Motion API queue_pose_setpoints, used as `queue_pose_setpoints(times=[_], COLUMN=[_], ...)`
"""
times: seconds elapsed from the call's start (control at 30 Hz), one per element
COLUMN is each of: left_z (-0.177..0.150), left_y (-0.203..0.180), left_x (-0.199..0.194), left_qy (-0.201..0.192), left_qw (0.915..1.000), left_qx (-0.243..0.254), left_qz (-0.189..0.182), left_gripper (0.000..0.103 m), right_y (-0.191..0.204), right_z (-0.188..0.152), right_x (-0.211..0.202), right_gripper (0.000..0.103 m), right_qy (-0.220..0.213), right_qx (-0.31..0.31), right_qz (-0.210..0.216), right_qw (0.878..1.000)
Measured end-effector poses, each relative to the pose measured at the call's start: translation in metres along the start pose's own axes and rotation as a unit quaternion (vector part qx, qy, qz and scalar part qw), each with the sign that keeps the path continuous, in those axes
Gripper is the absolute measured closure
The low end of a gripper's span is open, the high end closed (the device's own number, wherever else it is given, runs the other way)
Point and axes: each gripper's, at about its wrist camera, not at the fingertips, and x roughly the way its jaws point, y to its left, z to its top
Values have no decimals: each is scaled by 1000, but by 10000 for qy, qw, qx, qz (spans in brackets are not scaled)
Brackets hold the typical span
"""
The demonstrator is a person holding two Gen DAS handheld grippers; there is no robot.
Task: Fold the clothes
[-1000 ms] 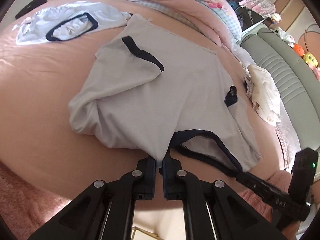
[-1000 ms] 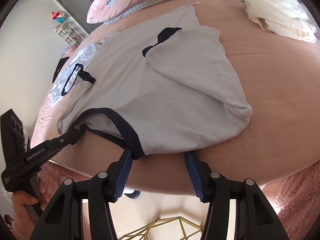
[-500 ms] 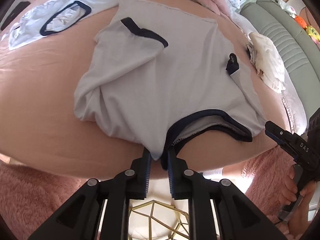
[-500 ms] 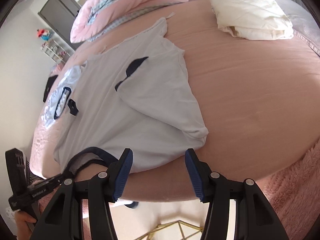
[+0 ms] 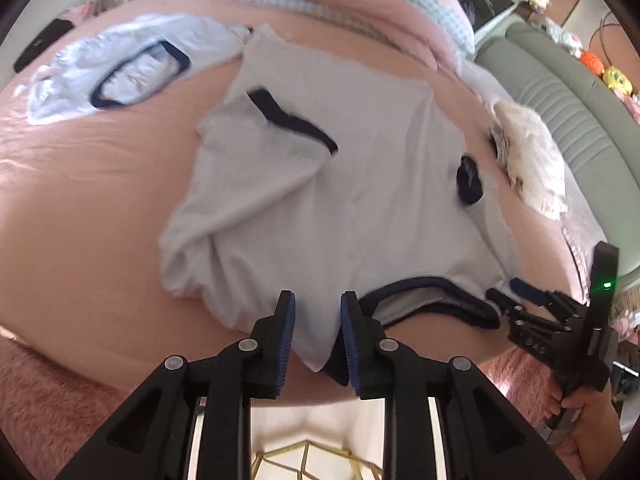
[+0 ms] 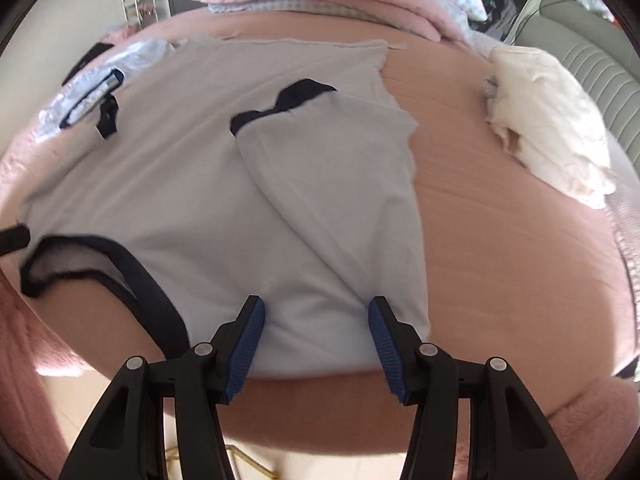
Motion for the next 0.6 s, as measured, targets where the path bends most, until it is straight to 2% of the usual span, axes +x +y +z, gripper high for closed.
queue_pose_setpoints(times=[0.03,0.1,0.13,0.2,0.27,0.33,0.43,0.5,0.53,0.57,0.6], left_z=[-1,-3,-4,-11,-19,-28,-36,-41,-43,-45,-45], left_y=[-3,-10,-11,0,15,30,52,66,72,76,79], left_x=[9,6,1,-8,-16,-22,-25,-22,-19,-16,-12], left_qy=[210,83,0,-180,-340,-456,-565,-611,-626,-637,-645], left_qw=[9997,9996,9998,9990,9930,9831,9693,9533,9438,9360,9307], left_qx=[65,213,180,-353,-1004,-1586,-2180,-2623,-2841,-3003,-3109], left_qz=[77,165,98,-200,-524,-788,-990,-1365,-1570,-1721,-1817], left_gripper=[82,82,81,81,81,81,80,76,67,62,62], right_y=[-4,-15,-21,-42,-65,-91,-116,-125,-126,-126,-124], right_z=[-2,-3,-4,-8,-13,-18,-20,-18,-16,-13,-10], right_x=[-2,-11,-16,-36,-54,-53,-31,-17,-11,-5,-1], right_gripper=[50,50,50,50,47,46,46,46,46,46,46], right_qy=[21,36,4,-324,-673,-722,-365,-252,-203,-176,-156], right_qx=[78,318,455,996,1644,2278,2820,3046,3094,3073,3039], right_qz=[19,242,405,841,1171,1235,1064,1333,1436,1459,1457], right_qw=[10000,9992,9981,9909,9771,9631,9528,9428,9398,9402,9414])
